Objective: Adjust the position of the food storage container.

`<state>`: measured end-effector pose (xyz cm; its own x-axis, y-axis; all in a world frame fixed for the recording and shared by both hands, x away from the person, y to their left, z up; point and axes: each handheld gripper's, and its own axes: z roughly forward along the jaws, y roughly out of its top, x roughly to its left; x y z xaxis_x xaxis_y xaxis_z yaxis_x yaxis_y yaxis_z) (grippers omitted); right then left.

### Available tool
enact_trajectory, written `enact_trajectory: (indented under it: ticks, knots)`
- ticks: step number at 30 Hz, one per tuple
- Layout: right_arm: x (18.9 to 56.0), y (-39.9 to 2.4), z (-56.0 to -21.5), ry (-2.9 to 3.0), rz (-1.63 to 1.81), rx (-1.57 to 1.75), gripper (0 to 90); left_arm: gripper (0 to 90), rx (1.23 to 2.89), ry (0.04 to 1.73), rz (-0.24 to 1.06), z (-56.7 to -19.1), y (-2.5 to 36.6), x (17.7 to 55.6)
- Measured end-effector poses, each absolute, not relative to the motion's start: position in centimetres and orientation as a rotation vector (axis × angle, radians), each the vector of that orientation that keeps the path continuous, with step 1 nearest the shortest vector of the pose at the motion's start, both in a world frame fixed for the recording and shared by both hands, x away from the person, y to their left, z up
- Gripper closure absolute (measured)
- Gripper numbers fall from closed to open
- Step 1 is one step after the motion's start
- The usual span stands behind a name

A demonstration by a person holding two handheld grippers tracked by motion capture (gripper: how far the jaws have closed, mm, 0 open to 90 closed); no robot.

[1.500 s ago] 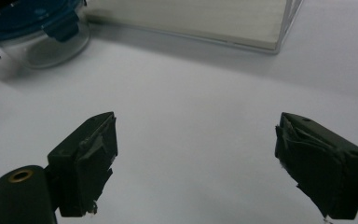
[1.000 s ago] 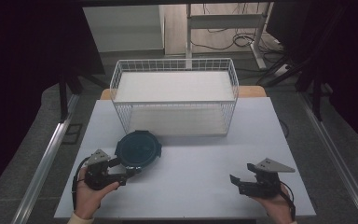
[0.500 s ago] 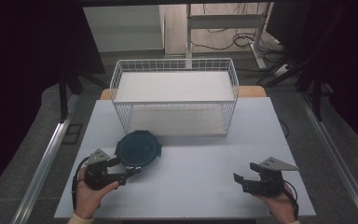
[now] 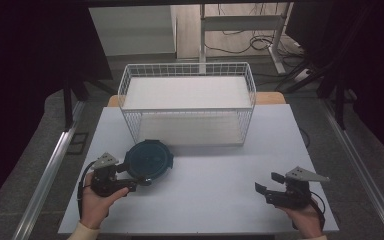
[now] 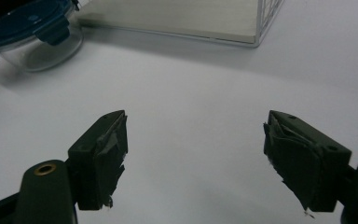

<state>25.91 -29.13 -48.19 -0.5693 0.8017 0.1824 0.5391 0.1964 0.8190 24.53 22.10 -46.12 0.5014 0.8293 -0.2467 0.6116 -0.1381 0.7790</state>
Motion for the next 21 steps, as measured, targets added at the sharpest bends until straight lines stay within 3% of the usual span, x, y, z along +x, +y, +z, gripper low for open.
enact_trajectory:
  ticks: [21]
  knots:
    - [25.9, -28.4, -48.9, 2.256, 1.262, 1.289, 21.3, 21.2, 1.845, 1.259, 0.305, -44.6, 24.0, 28.5]
